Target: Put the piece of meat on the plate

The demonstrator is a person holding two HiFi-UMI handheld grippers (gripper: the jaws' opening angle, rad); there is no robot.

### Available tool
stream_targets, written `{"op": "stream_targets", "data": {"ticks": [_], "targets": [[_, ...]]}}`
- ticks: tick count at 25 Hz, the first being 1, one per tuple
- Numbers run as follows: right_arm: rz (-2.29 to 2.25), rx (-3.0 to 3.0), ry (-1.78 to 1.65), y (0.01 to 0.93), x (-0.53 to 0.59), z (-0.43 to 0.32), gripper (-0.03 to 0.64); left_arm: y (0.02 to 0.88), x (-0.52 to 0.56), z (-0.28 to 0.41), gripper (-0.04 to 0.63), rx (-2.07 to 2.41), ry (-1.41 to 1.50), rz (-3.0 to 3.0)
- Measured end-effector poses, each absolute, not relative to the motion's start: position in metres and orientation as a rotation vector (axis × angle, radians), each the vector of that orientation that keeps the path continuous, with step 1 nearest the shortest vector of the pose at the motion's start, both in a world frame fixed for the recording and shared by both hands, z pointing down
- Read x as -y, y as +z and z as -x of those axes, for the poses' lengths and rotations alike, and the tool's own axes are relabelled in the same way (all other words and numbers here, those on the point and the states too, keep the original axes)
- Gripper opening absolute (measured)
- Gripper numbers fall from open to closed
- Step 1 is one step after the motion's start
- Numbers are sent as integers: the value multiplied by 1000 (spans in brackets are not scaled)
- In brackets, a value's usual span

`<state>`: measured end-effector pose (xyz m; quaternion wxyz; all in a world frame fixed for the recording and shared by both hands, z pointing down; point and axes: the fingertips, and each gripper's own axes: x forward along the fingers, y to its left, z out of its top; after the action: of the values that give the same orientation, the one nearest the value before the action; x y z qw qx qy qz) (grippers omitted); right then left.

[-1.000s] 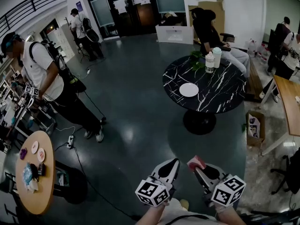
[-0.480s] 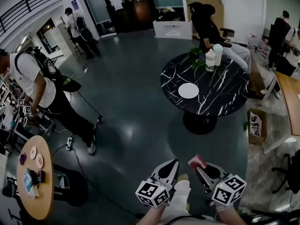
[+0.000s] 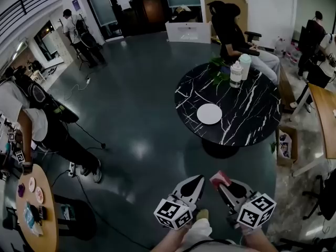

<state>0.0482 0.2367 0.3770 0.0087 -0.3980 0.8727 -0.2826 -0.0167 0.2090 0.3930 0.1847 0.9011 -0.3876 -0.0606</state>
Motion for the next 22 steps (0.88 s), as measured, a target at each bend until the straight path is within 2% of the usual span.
{"op": "stream_targets", "data": {"ticks": [9,22], "targets": [[1280,-2726,-876,377,-174,-40,87,391,-138,21,9,1060,-168,-2563],[1305,-2723,-943,398,-127,-46,87,420,-91,16,9,1044,-164,-2485]]}}
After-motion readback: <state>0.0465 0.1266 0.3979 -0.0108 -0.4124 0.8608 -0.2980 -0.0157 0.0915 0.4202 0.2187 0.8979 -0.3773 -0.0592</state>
